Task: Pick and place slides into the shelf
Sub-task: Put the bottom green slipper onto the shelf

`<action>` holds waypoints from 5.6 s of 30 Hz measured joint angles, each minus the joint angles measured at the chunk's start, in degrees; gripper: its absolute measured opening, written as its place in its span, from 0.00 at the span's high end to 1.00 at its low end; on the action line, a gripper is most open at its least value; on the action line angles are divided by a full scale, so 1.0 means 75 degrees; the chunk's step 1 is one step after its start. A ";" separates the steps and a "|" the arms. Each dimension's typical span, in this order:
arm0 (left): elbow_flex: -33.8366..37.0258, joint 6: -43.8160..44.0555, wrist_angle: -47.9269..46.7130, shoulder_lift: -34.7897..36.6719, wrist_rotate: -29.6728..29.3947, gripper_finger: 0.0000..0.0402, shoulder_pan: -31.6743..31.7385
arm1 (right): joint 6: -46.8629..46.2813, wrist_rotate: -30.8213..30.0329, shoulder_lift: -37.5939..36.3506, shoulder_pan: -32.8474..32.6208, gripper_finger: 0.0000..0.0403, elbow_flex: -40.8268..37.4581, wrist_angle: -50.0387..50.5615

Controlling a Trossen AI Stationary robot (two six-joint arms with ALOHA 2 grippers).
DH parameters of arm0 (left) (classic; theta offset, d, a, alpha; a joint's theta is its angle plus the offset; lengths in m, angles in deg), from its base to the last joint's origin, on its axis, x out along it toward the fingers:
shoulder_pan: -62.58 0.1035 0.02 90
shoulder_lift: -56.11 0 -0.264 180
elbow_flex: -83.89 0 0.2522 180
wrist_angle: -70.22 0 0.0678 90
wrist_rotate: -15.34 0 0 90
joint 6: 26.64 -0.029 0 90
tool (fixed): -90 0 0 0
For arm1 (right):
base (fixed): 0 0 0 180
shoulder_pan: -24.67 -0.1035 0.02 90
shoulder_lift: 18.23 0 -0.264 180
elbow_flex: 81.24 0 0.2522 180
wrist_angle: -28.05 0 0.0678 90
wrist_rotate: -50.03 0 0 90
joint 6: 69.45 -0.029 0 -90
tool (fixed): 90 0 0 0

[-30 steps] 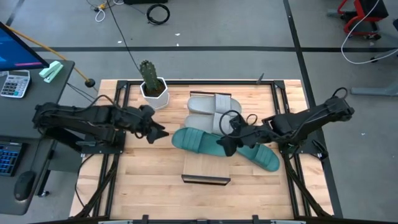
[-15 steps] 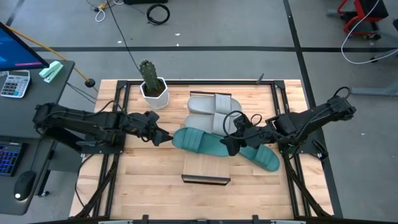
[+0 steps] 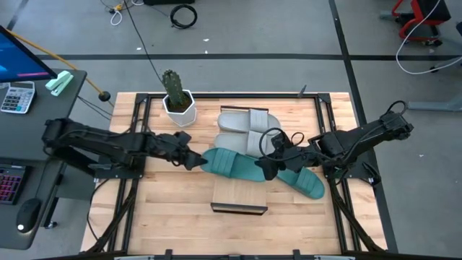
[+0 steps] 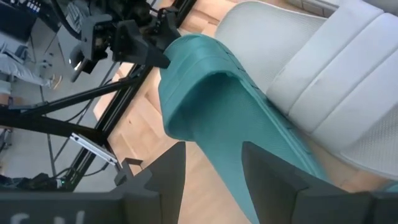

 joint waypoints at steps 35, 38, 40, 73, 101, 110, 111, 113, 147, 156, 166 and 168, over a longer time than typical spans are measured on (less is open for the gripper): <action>-0.0003 0.1258 0.1194 -0.0258 0.0455 0.73 -0.0479 | -0.0107 -0.0026 0.0006 0.0003 0.65 0.0000 0.0003; -0.0003 0.1261 0.1194 -0.0258 0.0300 0.76 -0.0530 | -0.0107 -0.0026 0.0006 0.0006 0.65 0.0000 0.0003; -0.0003 0.1261 0.1197 -0.0258 0.0267 0.79 -0.0530 | -0.0107 -0.0026 0.0006 0.0005 0.65 0.0000 0.0003; -0.0006 0.1027 0.1217 -0.0258 0.0482 0.48 -0.0533 | -0.0142 0.0068 0.0009 0.0004 0.65 0.0003 0.0001; -0.0012 0.1202 0.0518 -0.0258 -0.0701 0.44 -0.0522 | -0.0203 0.0073 0.0009 0.0000 0.65 0.0003 -0.0002; -0.0012 0.1197 0.0652 -0.0255 -0.1193 0.44 -0.0516 | -0.0251 0.0209 0.0009 0.0000 0.65 0.0003 -0.0003; -0.0012 0.1193 0.0652 -0.0255 -0.1196 0.44 -0.0516 | -0.0251 0.0251 0.0009 0.0000 0.65 0.0003 -0.0003; -0.0012 0.1116 0.0694 -0.0255 -0.1196 0.45 -0.0516 | -0.0171 0.0363 0.0009 0.0000 0.65 0.0003 -0.0002; -0.0012 0.0524 0.0262 -0.0249 -0.0817 0.98 -0.0592 | -0.0343 0.0062 -0.0586 -0.0087 0.65 0.0003 0.1400; -0.0012 0.0604 0.0002 -0.0249 -0.0637 0.70 -0.0586 | -0.0350 0.0059 -0.0586 -0.0087 0.65 0.0003 0.1374; -0.0012 0.0774 -0.0074 -0.0252 -0.0283 0.36 -0.0562 | -0.0451 0.0053 -0.0586 -0.0087 0.65 0.0003 0.1376; -0.0012 0.0784 -0.0002 -0.0252 -0.0196 0.33 -0.0565 | -0.0451 0.0048 -0.0586 -0.0086 0.65 0.0003 0.1376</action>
